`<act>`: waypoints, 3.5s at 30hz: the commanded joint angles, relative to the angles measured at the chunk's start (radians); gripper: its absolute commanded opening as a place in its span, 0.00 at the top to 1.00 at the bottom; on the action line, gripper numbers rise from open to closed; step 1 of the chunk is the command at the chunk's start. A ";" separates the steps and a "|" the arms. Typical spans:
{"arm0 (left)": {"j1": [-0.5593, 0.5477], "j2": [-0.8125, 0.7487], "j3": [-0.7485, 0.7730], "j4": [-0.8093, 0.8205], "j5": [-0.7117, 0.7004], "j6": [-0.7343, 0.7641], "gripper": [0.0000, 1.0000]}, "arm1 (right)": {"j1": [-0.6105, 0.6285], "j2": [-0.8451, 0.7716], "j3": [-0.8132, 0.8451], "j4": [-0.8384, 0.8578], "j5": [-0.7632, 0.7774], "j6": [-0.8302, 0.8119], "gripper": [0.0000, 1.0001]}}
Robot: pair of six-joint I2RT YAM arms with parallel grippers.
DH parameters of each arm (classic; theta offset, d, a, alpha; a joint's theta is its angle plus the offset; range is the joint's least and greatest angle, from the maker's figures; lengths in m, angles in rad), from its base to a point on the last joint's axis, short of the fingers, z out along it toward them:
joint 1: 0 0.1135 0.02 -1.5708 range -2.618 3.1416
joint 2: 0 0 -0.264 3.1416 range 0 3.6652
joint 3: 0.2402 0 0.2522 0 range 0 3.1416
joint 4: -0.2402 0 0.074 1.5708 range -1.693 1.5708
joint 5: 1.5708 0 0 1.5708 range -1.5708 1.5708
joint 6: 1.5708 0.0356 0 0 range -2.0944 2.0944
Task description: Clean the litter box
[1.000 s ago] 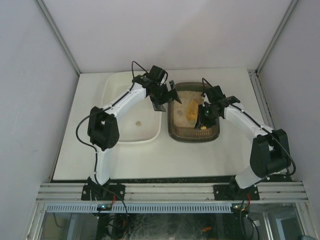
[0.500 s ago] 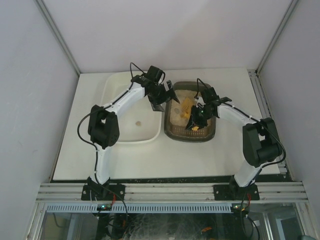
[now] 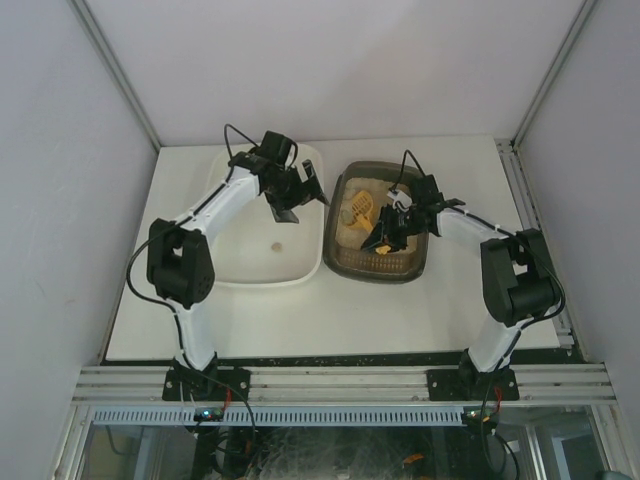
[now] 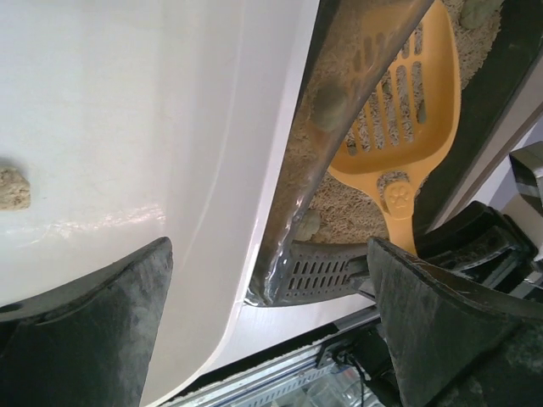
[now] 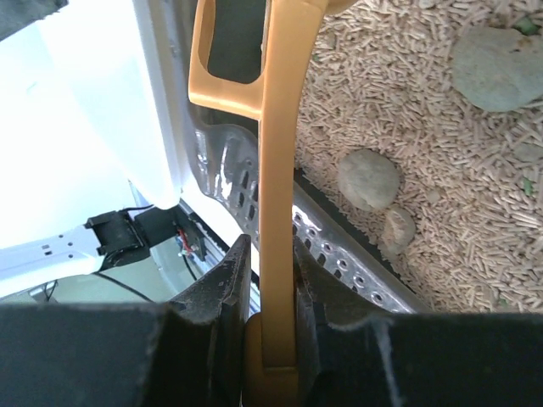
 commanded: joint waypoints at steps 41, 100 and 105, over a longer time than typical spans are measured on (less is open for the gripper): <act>0.144 -0.531 -0.359 0.055 -0.357 0.554 0.00 | -0.193 -0.486 -0.776 1.124 -0.080 0.501 1.00; 0.513 -0.354 -0.085 -0.236 0.029 0.739 0.03 | 0.066 -0.471 -0.407 0.585 0.066 0.334 1.00; 0.555 -0.354 -0.097 -0.248 0.070 0.755 0.01 | 0.206 -0.396 -0.278 0.526 0.129 0.333 1.00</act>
